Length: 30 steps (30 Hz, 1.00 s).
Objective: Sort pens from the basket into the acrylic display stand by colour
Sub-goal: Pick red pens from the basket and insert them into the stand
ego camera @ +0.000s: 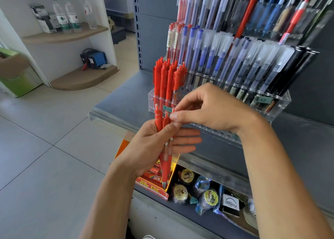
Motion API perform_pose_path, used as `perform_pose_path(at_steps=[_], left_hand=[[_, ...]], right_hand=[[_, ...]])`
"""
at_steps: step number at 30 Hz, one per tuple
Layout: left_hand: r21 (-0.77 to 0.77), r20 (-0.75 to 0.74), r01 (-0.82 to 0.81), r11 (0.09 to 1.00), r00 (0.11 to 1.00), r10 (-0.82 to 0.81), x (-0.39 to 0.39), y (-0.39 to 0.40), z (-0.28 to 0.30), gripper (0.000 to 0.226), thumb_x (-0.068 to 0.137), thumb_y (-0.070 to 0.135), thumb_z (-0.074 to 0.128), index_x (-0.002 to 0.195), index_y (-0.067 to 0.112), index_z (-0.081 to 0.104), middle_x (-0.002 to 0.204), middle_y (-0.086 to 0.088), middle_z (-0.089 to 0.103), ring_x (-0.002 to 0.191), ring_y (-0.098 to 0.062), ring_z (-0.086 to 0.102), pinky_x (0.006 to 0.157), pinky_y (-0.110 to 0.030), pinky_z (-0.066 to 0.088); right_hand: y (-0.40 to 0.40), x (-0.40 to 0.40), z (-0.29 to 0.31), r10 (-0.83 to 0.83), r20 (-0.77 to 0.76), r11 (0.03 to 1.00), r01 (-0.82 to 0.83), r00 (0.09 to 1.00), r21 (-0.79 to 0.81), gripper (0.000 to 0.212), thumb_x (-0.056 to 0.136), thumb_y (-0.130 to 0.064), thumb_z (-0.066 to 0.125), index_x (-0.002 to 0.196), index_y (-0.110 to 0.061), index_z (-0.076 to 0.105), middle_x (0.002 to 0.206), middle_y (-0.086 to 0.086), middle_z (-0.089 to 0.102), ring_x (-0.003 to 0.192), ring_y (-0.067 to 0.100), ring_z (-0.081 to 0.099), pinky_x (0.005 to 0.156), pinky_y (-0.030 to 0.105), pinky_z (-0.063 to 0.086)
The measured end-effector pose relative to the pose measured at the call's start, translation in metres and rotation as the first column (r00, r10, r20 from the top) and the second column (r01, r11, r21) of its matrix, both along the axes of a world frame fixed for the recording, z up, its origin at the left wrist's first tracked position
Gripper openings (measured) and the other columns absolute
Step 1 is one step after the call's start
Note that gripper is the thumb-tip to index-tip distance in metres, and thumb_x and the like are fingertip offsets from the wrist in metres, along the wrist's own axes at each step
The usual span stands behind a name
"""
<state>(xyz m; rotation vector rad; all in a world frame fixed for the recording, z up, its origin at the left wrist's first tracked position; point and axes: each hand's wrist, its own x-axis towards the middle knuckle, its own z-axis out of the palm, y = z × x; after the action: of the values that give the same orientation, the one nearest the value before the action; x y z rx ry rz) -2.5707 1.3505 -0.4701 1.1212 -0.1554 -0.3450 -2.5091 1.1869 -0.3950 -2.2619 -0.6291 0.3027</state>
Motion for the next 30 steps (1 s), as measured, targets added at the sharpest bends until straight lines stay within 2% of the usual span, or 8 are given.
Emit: perform_pose_path(at_steps=[5, 7, 11, 15, 18, 20, 23, 30], left_hand=[[-0.015, 0.061, 0.077, 0.997, 0.995, -0.076, -0.002, 0.0, 0.001, 0.038, 0.098, 0.017, 0.048, 0.13, -0.001, 0.058, 0.121, -0.025, 0.069, 0.114, -0.038, 0.068, 0.091, -0.043, 0.059], [-0.018, 0.062, 0.094, 0.995, 0.994, -0.093, -0.002, 0.0, 0.002, 0.04, 0.098, 0.018, 0.048, 0.131, -0.002, 0.057, 0.122, -0.024, 0.069, 0.115, -0.038, 0.068, 0.091, -0.043, 0.059], [0.05, 0.059, 0.108, 0.993, 0.992, -0.111, -0.003, 0.0, 0.005, 0.039, 0.097, 0.023, 0.048, 0.128, 0.002, 0.059, 0.119, -0.019, 0.073, 0.105, -0.035, 0.073, 0.077, -0.034, 0.063], [0.089, 0.077, 0.093, 0.992, 0.992, -0.1, -0.003, 0.001, 0.006, 0.037, 0.098, 0.025, 0.049, 0.126, 0.004, 0.061, 0.117, -0.015, 0.074, 0.091, -0.031, 0.077, 0.063, -0.027, 0.062], [0.106, 0.097, 0.06, 0.993, 0.993, -0.071, -0.003, 0.0, 0.006, 0.036, 0.098, 0.025, 0.048, 0.124, 0.005, 0.062, 0.115, -0.013, 0.075, 0.08, -0.024, 0.077, 0.053, -0.021, 0.058], [0.11, 0.098, 0.034, 0.993, 0.994, -0.045, -0.003, 0.0, 0.006, 0.035, 0.097, 0.025, 0.049, 0.123, 0.007, 0.063, 0.112, -0.013, 0.076, 0.074, -0.021, 0.077, 0.049, -0.019, 0.054], [0.114, 0.092, 0.019, 0.993, 0.995, -0.03, -0.002, 0.0, 0.006, 0.035, 0.097, 0.026, 0.049, 0.125, 0.009, 0.061, 0.111, -0.014, 0.076, 0.068, -0.018, 0.075, 0.049, -0.018, 0.053], [0.141, 0.053, 0.056, 0.988, 0.997, -0.064, -0.002, 0.005, 0.003, 0.045, 0.097, 0.022, 0.052, 0.141, 0.014, 0.049, 0.113, -0.018, 0.075, 0.076, -0.025, 0.077, 0.059, -0.026, 0.061]], right_hand=[[-0.011, -0.002, 0.005, 0.024, -0.014, 0.994, -0.022, 1.0, 0.103, 0.018, 0.077, -0.039, 0.083, 0.086, -0.024, 0.081, 0.078, -0.006, 0.077, 0.076, 0.007, 0.07, 0.075, 0.026, 0.056], [-0.017, -0.001, 0.008, -0.011, 0.002, 0.983, 0.01, 1.0, 0.186, 0.025, 0.072, -0.043, 0.081, 0.086, -0.023, 0.08, 0.078, -0.006, 0.076, 0.075, 0.007, 0.069, 0.073, 0.023, 0.055], [-0.028, 0.004, 0.009, -0.126, 0.001, 0.925, 0.117, 0.992, 0.362, 0.032, 0.07, -0.043, 0.079, 0.088, -0.017, 0.077, 0.077, 0.004, 0.072, 0.07, 0.01, 0.063, 0.068, 0.022, 0.053], [-0.033, 0.011, 0.009, -0.245, -0.001, 0.857, 0.217, 0.969, 0.468, 0.03, 0.072, -0.043, 0.078, 0.088, -0.018, 0.077, 0.072, -0.004, 0.07, 0.064, 0.008, 0.062, 0.062, 0.019, 0.049], [-0.03, 0.009, 0.009, -0.183, -0.061, 0.876, 0.191, 0.981, 0.444, 0.032, 0.071, -0.038, 0.08, 0.096, -0.02, 0.073, 0.082, -0.002, 0.076, 0.075, 0.013, 0.072, 0.065, 0.023, 0.053], [-0.026, 0.007, 0.009, -0.119, -0.089, 0.886, 0.146, 0.989, 0.44, 0.031, 0.076, -0.026, 0.081, 0.103, -0.016, 0.069, 0.089, 0.004, 0.079, 0.081, 0.022, 0.077, 0.066, 0.026, 0.056], [-0.023, 0.005, 0.011, -0.089, -0.105, 0.858, 0.13, 0.99, 0.497, 0.022, 0.083, -0.008, 0.077, 0.102, -0.013, 0.068, 0.087, 0.006, 0.079, 0.08, 0.023, 0.078, 0.065, 0.025, 0.059], [-0.028, 0.008, 0.019, -0.275, 0.041, 0.763, 0.193, 0.96, 0.617, 0.019, 0.086, -0.004, 0.077, 0.103, -0.008, 0.071, 0.086, 0.004, 0.08, 0.08, 0.022, 0.078, 0.067, 0.027, 0.061]])
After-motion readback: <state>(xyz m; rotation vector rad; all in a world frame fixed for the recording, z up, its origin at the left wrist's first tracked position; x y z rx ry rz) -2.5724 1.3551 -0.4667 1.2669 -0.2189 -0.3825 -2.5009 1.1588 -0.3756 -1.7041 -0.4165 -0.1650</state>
